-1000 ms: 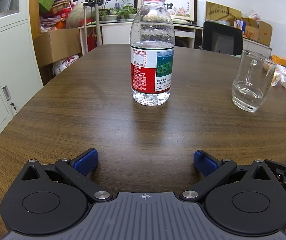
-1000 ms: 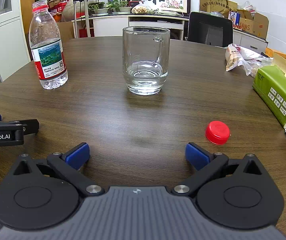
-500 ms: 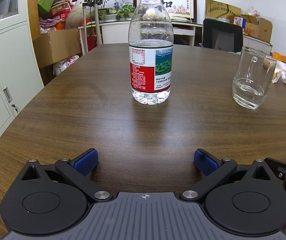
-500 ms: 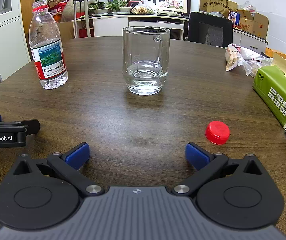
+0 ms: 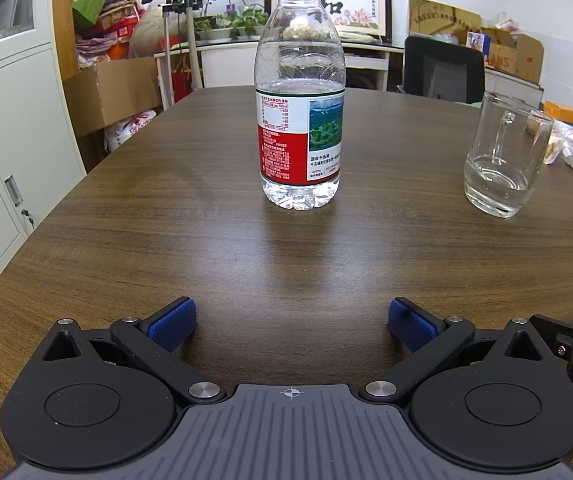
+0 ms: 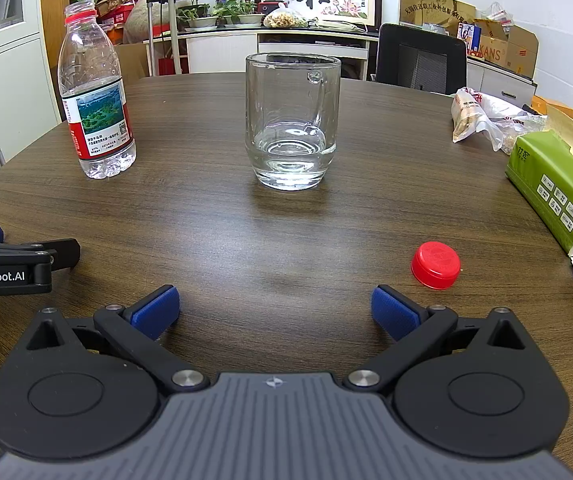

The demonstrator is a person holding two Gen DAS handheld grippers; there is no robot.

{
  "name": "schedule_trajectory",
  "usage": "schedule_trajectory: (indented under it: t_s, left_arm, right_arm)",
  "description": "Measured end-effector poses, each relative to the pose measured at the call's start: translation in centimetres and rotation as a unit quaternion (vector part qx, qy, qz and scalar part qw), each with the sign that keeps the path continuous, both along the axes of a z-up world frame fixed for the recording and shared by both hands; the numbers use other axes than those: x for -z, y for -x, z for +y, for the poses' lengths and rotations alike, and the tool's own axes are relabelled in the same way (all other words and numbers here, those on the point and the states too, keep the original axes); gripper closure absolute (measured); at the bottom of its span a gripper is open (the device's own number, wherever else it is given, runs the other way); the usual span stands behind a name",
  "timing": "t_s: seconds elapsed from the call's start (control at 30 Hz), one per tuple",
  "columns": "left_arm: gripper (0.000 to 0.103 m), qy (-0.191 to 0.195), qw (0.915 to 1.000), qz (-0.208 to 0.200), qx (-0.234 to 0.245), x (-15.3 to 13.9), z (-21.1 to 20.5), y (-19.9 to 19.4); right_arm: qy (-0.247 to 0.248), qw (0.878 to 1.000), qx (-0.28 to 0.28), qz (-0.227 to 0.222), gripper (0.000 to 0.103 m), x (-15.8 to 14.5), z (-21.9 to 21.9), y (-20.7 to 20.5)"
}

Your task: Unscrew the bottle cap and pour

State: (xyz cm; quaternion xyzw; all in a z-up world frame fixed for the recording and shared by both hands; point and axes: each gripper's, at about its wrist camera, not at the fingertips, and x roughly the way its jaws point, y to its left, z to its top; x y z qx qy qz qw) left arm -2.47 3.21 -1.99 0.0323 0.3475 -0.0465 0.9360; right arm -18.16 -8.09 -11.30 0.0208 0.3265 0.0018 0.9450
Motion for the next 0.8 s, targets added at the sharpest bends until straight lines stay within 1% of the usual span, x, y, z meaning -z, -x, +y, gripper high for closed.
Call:
schedule_trajectory:
  t_s: [0.47, 0.6, 0.8]
  left_arm:
    - [0.000, 0.012, 0.9999, -0.005, -0.006, 0.14, 0.12, -0.25]
    - [0.000, 0.016, 0.9998, -0.006, -0.006, 0.36, 0.70, 0.32]
    - [0.000, 0.005, 1.0000, -0.004, -0.007, 0.45, 0.20, 0.36]
  right_arm:
    - [0.000, 1.000, 0.000, 0.000, 0.000, -0.01, 0.03, 0.06]
    - [0.000, 1.000, 0.000, 0.000, 0.000, -0.01, 0.04, 0.08]
    - [0.000, 1.000, 0.000, 0.000, 0.000, -0.01, 0.06, 0.11]
